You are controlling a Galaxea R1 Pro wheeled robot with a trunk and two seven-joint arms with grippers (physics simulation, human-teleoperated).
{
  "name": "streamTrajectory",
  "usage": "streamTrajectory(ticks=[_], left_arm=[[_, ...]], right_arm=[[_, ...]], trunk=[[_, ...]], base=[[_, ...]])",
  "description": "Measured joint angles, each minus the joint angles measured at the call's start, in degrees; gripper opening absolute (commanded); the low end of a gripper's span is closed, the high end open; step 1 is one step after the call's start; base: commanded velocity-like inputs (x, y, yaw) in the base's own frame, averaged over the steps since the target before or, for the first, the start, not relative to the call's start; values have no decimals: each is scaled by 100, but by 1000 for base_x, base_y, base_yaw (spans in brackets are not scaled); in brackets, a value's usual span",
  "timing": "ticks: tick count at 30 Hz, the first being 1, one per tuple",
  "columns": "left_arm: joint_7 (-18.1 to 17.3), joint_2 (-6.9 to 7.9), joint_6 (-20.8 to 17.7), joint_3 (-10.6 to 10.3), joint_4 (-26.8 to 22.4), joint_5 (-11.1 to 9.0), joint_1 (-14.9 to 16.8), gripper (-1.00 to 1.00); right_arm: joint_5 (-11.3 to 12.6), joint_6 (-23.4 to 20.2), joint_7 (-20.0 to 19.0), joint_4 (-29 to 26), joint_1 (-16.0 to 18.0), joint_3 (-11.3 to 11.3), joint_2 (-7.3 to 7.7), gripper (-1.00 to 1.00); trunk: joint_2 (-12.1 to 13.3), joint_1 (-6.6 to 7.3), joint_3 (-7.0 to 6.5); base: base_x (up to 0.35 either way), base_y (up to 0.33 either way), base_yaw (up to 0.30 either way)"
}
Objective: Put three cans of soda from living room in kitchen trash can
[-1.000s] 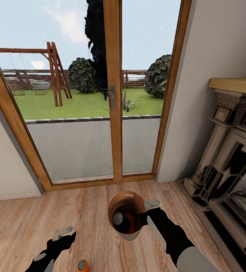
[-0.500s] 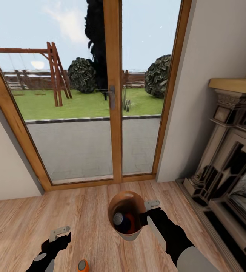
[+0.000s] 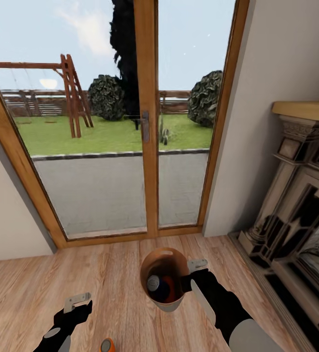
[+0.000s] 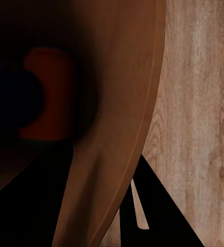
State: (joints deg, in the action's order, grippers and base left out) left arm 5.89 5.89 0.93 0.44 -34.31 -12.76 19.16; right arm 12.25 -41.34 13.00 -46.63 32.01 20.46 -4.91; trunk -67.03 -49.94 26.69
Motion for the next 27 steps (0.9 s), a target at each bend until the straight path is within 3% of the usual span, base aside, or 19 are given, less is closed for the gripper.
streamTrajectory(ticks=[15,27], left_arm=[[0,0,3,-42,-5,1,0,100],[0,0,2,-44,2,1,0,100]], right_arm=[[22,4,-7,0,3,1,0,-100],[23,3,-13,1,0,1,0,-100]], trunk=[[0,0,0],[-479,-263,260]], base=[[7,0,0],[0,0,0]])
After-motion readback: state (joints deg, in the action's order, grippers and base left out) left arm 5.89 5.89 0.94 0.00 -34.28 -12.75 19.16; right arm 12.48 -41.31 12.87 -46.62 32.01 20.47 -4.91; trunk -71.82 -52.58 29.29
